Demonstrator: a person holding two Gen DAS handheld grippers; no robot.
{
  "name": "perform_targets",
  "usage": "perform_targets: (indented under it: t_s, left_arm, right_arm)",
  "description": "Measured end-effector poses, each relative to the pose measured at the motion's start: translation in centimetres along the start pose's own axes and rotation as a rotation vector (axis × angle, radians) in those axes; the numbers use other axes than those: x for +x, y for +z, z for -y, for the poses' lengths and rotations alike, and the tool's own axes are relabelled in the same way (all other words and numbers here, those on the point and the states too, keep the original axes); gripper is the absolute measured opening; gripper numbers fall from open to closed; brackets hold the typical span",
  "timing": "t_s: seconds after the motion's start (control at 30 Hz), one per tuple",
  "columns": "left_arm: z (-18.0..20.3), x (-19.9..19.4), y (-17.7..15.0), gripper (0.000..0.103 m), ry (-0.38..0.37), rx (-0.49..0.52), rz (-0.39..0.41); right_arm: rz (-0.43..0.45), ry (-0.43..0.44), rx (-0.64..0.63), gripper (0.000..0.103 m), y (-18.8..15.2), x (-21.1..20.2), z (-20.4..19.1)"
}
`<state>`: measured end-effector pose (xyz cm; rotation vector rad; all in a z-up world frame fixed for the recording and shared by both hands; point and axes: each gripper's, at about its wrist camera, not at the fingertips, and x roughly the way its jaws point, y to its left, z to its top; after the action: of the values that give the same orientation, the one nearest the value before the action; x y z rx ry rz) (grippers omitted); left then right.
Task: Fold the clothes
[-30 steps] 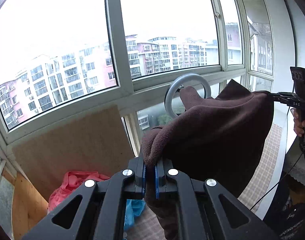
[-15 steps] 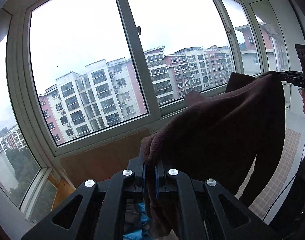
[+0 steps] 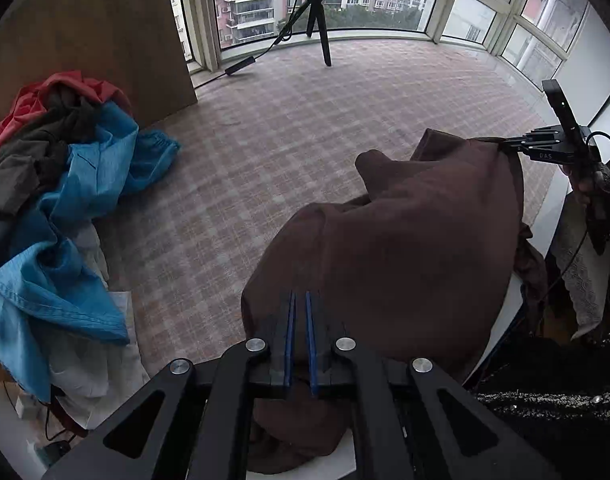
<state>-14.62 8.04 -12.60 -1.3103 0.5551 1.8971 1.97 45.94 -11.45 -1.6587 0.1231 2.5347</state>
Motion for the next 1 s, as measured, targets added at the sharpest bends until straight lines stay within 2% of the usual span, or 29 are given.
perform_targets:
  t_s: [0.03,0.07,0.1,0.2,0.23,0.27,0.3,0.37,0.47,0.5,0.53,0.57,0.6,0.63,0.73,0.87,0.93,1.0]
  left_arm:
    - [-0.4,1.0,0.2,0.005,-0.020,-0.013,-0.009]
    - [-0.5,1.2,0.7,0.005,-0.048,-0.028,-0.007]
    - [-0.6,1.5,1.1,0.005,-0.076,-0.043,-0.006]
    - [0.0,2.5,3.3,0.012,-0.056,0.023,-0.012]
    - [0.5,2.9,4.1,0.026,-0.053,0.048,-0.016]
    - [0.9,3.3,5.0,0.045,-0.049,0.073,-0.020]
    - [0.9,4.1,5.8,0.048,-0.036,0.086,-0.026]
    - [1.1,6.1,7.3,0.047,-0.034,0.100,-0.055]
    - [1.4,9.6,8.3,0.049,-0.178,0.073,-0.144]
    - [1.8,10.7,8.3,0.050,-0.198,0.081,-0.170]
    - [2.2,11.7,8.1,0.050,-0.180,0.097,-0.192]
    - [2.4,12.4,7.8,0.045,-0.160,0.103,-0.211]
    - [2.6,13.2,7.6,0.033,-0.140,0.108,-0.229]
    - [2.8,13.9,7.3,0.001,-0.121,0.113,-0.247]
    - [2.4,11.4,6.1,0.000,-0.112,0.098,-0.176]
    - [1.1,5.3,2.8,0.000,-0.101,0.063,-0.107]
    - [0.6,3.7,1.5,0.000,-0.083,0.069,-0.108]
    - [0.4,3.2,1.9,0.005,-0.049,0.090,-0.080]
  right_arm:
    - [-0.067,-0.046,0.003,0.008,-1.8,2.7,0.6]
    - [-0.104,-0.046,0.015,0.008,-3.3,4.4,1.1]
    - [-0.109,-0.034,0.026,0.008,-3.8,4.9,1.3]
    - [-0.105,0.004,0.055,0.008,-4.7,5.4,1.8]
    - [-0.101,-0.006,0.044,0.008,-4.5,5.3,1.6]
    - [-0.095,-0.022,0.026,0.008,-4.3,5.1,1.4]
    - [-0.094,-0.032,0.016,0.008,-4.1,5.0,1.3]
    - [-0.094,-0.042,0.008,0.008,-3.7,5.0,1.2]
    - [-0.100,-0.033,0.025,0.008,-3.5,5.2,1.5]
    - [-0.101,-0.028,0.032,0.008,-4.0,5.2,1.4]
    - [-0.102,-0.027,0.036,0.008,-4.2,5.1,1.3]
    - [-0.101,-0.028,0.038,0.008,-4.3,5.2,1.2]
    - [-0.101,-0.030,0.040,0.008,-4.4,5.0,0.9]
    - [-0.098,-0.032,0.043,0.008,-4.5,4.8,0.8]
    - [-0.077,-0.021,0.057,0.008,-4.3,4.0,0.7]
    - [-0.038,0.035,0.071,0.008,-4.0,1.9,0.7]
    - [-0.043,0.013,0.044,0.008,-4.1,1.8,0.2]
    - [-0.068,0.002,0.026,0.008,-4.3,2.9,-0.2]
